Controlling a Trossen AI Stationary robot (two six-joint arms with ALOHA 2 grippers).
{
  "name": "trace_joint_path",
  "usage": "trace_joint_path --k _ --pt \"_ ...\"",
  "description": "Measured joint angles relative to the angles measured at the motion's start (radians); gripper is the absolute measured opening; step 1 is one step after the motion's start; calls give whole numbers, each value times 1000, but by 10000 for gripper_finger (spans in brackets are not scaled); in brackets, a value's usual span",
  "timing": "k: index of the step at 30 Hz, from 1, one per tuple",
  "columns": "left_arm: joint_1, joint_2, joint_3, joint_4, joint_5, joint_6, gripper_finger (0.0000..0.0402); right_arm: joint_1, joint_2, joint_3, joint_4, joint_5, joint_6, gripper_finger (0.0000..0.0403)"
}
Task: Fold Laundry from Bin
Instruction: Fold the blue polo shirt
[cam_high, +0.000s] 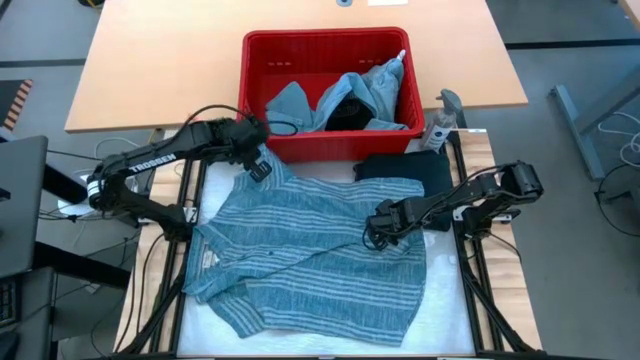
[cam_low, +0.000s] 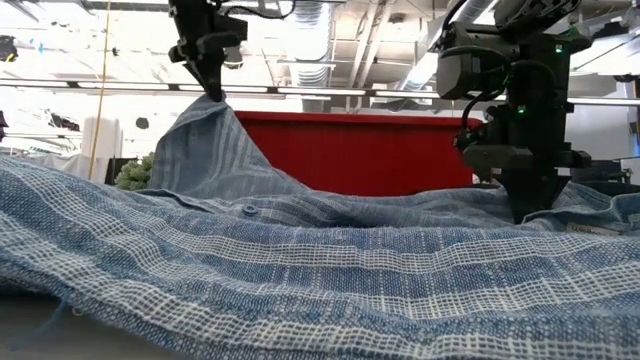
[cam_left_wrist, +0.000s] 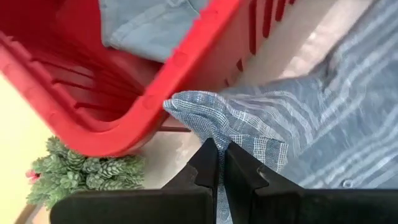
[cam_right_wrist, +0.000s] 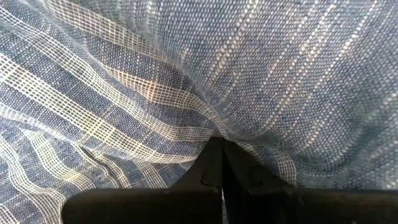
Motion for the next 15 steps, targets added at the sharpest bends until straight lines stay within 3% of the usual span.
trace_joint_path --k 4,11,15 --pt "1 8 -22 2 44 97 21 0 0 0 -1 -1 23 34" --pt "-4 7 -24 13 29 191 83 2 -41 38 -14 -48 -39 106" --pt "-4 7 -24 12 15 123 116 -10 -96 81 -72 -48 -54 144"
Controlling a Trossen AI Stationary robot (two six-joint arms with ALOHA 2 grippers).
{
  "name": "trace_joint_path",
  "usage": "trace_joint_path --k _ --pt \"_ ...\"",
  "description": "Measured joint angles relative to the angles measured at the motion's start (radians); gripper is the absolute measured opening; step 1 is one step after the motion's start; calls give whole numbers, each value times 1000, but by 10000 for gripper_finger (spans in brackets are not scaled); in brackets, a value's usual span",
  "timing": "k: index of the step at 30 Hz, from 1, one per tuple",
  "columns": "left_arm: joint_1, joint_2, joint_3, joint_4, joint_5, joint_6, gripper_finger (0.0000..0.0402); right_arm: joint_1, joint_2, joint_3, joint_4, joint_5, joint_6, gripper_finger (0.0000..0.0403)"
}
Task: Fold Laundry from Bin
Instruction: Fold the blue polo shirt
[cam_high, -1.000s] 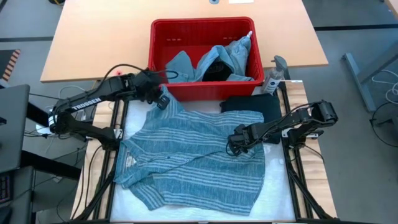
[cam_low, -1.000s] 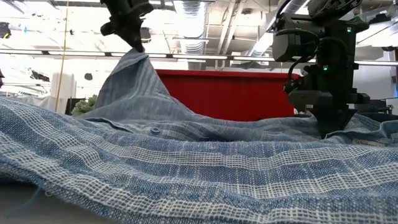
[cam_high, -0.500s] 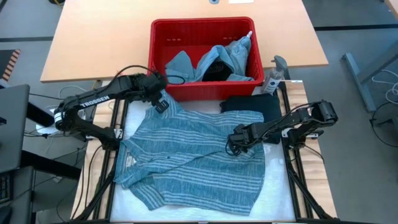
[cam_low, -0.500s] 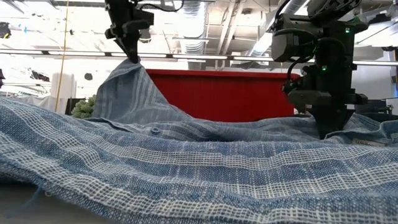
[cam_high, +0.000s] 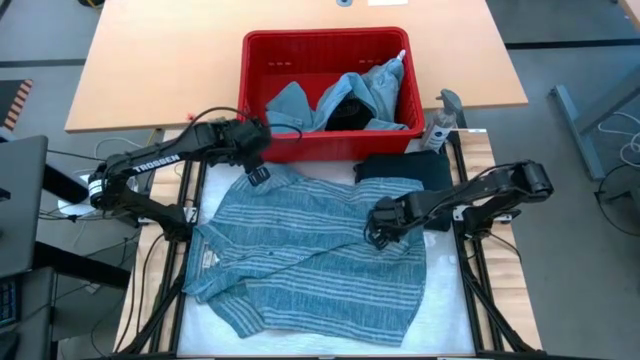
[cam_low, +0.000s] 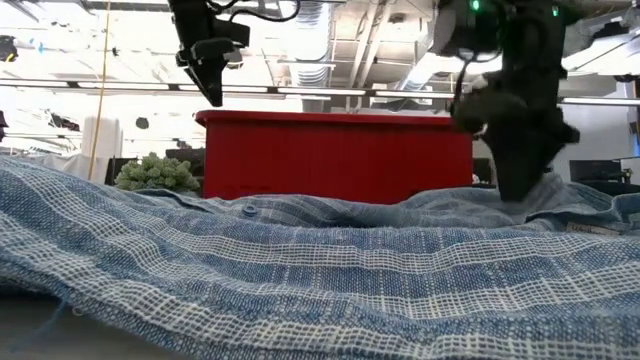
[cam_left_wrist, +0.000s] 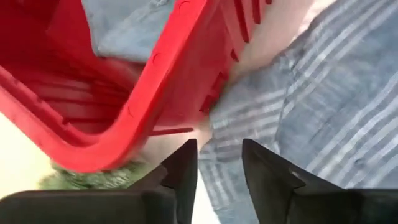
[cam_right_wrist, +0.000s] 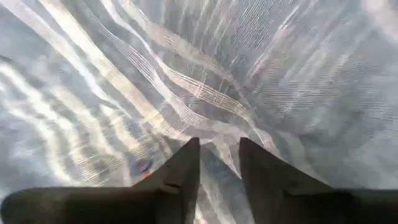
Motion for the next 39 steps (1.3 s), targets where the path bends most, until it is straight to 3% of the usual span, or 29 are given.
trace_joint_path --k 3,6,10,13,15,19,24,29,33,39 --pt "1 0 11 -28 106 -81 125 -2 -64 32 -22 -15 -59 162" --pt "-9 -25 36 -89 367 -75 122 49 -139 48 37 -137 -195 167" --pt "-97 -90 36 -108 662 -75 107 214 -186 47 200 -165 -301 163" --pt "-214 -139 36 -111 748 -130 98 364 -157 47 331 -177 -352 161" --pt "-299 -166 36 -107 743 -192 96 453 -124 47 397 -188 -360 161" --pt "-459 -204 36 -73 636 -363 98 584 -31 49 534 -188 -359 161" --pt "-610 -215 36 -68 518 -496 99 695 138 142 567 -188 -384 174" --pt "-716 -215 36 -66 464 -518 109 715 298 309 409 -171 -333 203" --pt "-771 -215 36 -66 455 -531 121 707 435 433 316 -50 -331 222" --pt "-865 -215 36 -66 470 -577 129 691 629 619 282 -73 -279 240"
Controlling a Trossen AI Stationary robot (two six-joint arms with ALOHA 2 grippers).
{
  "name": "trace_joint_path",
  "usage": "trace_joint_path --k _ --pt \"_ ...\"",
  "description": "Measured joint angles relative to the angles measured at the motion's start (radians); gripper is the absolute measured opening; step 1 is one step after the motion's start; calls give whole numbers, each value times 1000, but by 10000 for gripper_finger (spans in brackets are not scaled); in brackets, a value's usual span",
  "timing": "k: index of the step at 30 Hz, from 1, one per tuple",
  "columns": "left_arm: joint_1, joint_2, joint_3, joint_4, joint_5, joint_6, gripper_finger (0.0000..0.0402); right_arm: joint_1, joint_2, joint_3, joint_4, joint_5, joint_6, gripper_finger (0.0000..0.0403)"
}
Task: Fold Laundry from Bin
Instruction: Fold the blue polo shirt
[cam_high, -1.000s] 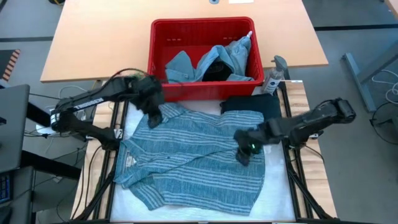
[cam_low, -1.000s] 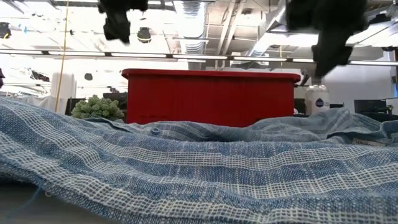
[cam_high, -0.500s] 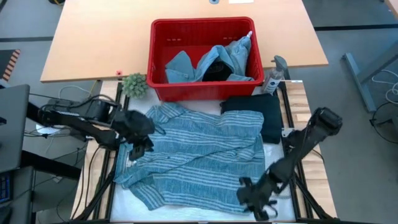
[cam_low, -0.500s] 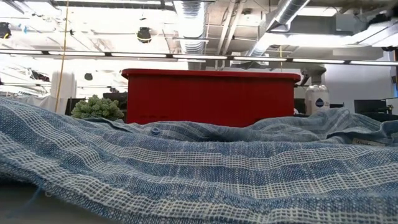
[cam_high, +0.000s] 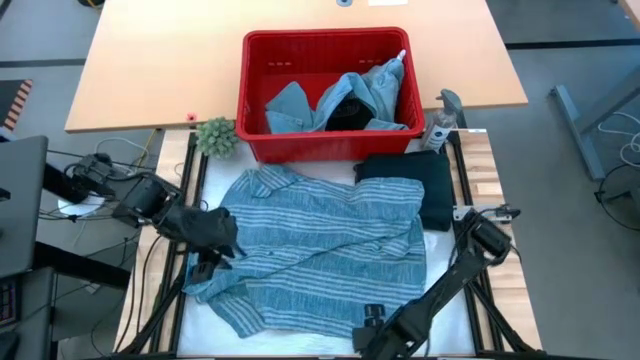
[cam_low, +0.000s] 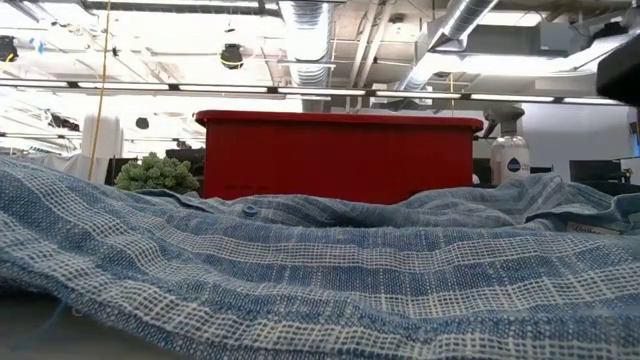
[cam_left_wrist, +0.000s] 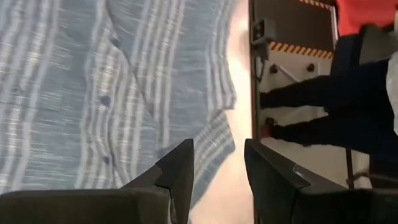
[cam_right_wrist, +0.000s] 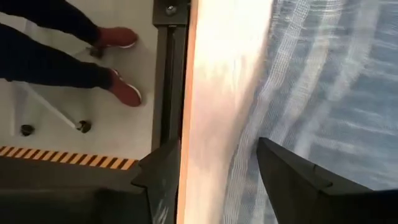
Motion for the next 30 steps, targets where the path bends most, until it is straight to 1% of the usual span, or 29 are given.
trace_joint_path --k 3,6,10,12,15,21,22,24,26,28,30 --pt "-43 0 0 0 -28 -27 129 2 70 82 -111 23 60 240" --pt "-83 0 0 0 -64 -35 130 -5 108 129 -213 36 132 240" --pt "-127 0 0 0 -106 -36 130 -6 113 139 -287 36 238 238" --pt "-150 0 0 -1 -135 -36 130 -7 106 139 -311 29 290 224" --pt "-183 0 -10 1 -152 -36 130 4 95 135 -345 12 370 173" --pt "-262 1 -67 2 -144 -115 130 46 92 134 -367 -34 531 29" --pt "-277 2 -76 5 -132 -127 130 56 92 134 -370 -33 558 19" --pt "-303 2 -93 10 -125 -147 130 75 91 134 -389 -35 620 21" --pt "-332 2 -110 19 -126 -171 130 92 91 135 -421 -67 685 38" --pt "-365 2 -130 71 -132 -187 130 107 91 134 -450 -104 732 51" --pt "-402 2 -152 146 -137 -195 130 119 91 134 -460 -113 764 54"
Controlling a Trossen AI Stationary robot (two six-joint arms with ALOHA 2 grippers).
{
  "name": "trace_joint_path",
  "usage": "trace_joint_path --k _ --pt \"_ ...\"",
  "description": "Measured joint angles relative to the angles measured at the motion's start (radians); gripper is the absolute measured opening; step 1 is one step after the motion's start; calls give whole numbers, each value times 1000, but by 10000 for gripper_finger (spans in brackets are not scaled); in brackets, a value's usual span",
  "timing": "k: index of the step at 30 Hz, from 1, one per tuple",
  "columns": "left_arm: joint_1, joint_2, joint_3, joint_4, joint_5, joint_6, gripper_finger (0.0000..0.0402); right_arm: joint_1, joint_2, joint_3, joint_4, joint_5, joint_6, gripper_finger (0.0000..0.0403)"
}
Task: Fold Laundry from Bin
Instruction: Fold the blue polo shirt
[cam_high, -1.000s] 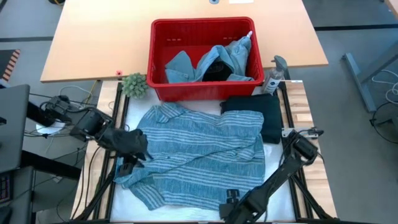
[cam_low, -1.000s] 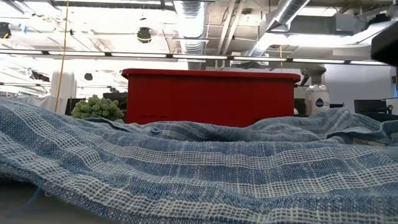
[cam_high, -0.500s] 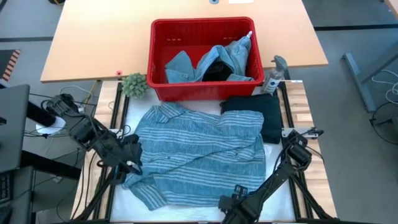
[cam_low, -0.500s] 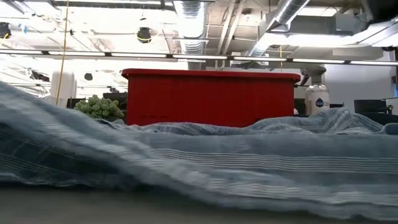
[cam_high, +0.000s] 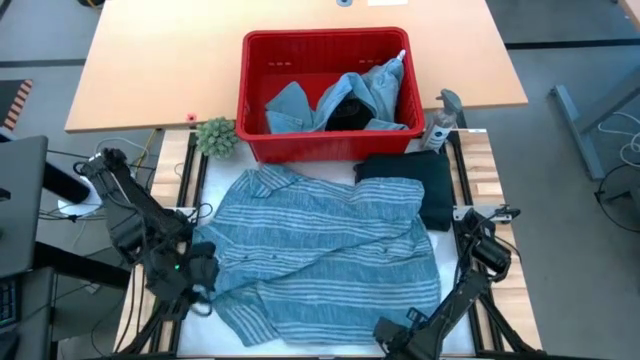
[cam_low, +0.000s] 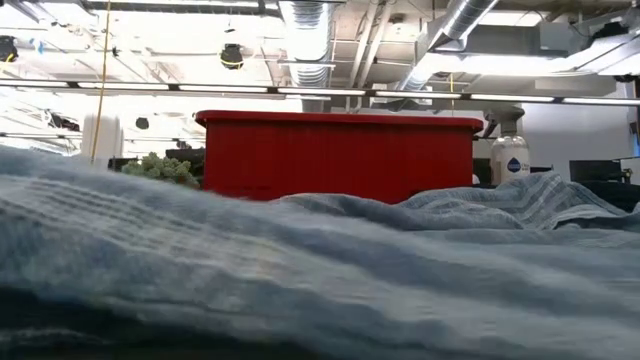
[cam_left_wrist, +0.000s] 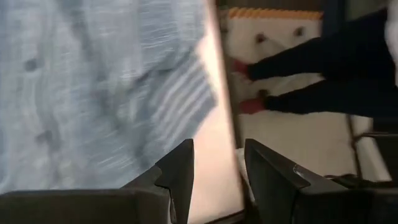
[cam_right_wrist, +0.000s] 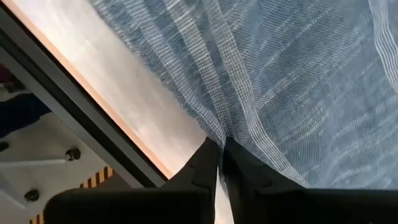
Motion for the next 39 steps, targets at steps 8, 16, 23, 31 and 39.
trace_joint_path --k 8,16,23,31,39 --pt "-165 42 -127 233 -101 15 127 8 0 0 -9 -30 21 43" --pt "-293 240 -168 393 -169 110 126 8 0 0 -8 -50 14 45" --pt "-280 392 -164 499 -131 311 130 8 0 0 -1 -33 -12 46" --pt "-173 426 -142 499 -85 417 183 8 0 0 4 -4 -4 77" --pt "-141 470 -141 497 -152 452 210 7 0 0 5 -1 -6 93"
